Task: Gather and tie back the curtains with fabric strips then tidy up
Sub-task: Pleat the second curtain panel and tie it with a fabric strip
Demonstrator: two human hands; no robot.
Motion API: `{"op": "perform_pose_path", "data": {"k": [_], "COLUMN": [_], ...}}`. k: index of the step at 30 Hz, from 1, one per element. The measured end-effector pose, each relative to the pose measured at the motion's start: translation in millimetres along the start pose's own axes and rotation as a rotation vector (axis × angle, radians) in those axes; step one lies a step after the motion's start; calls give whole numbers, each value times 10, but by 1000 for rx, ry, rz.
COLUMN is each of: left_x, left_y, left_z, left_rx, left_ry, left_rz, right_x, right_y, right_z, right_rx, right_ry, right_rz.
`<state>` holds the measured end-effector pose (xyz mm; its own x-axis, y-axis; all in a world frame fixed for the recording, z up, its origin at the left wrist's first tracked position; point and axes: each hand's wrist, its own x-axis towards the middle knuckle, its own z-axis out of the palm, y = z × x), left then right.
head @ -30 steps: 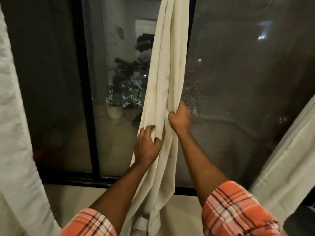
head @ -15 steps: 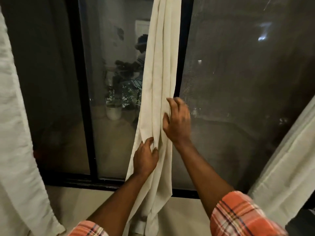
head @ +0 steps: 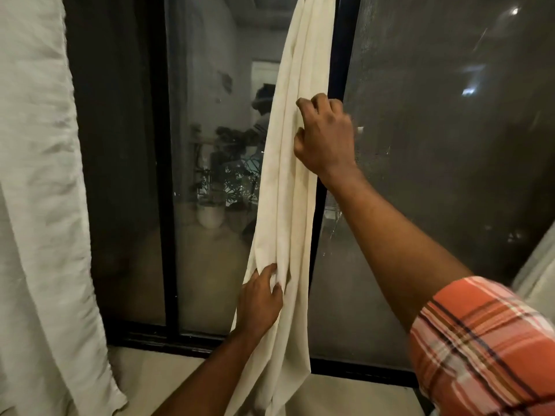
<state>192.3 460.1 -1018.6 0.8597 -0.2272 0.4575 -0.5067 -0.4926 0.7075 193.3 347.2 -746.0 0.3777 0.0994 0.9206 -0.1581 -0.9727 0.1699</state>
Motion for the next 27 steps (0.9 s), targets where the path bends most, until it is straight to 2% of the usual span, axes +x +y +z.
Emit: {"op": "perform_pose_path", "data": {"k": [2, 6, 8, 11, 12, 17, 20, 23, 27], "left_x": [4, 11, 11, 16, 14, -11, -20, -22, -59], "left_y": [6, 16, 18, 11, 5, -42, -72, -144, -253], "left_z": [-12, -31, -42, -48, -43, -8, -5, 13, 9], "left_rx": [4, 7, 15, 21, 20, 15, 14, 26, 40], "left_ry": [-1, 6, 3, 10, 11, 13, 11, -2, -36], "left_rz": [8, 17, 26, 33, 34, 37, 43, 31, 0], "right_x": [9, 53, 85, 104, 94, -218, -674, -1450, -2789], "right_y": [-7, -10, -8, -48, -61, -89, -186, -346, -514], "right_z": [-14, -29, -34, -15, 8, 213, 389, 633, 922], "right_rx": [-22, 25, 20, 8, 29, 147, 162, 124, 156], "right_ry": [-57, -316, -300, -151, -166, -590, -677, -846, -1285], "right_rz": [-10, 32, 65, 79, 89, 232, 246, 219, 174]}}
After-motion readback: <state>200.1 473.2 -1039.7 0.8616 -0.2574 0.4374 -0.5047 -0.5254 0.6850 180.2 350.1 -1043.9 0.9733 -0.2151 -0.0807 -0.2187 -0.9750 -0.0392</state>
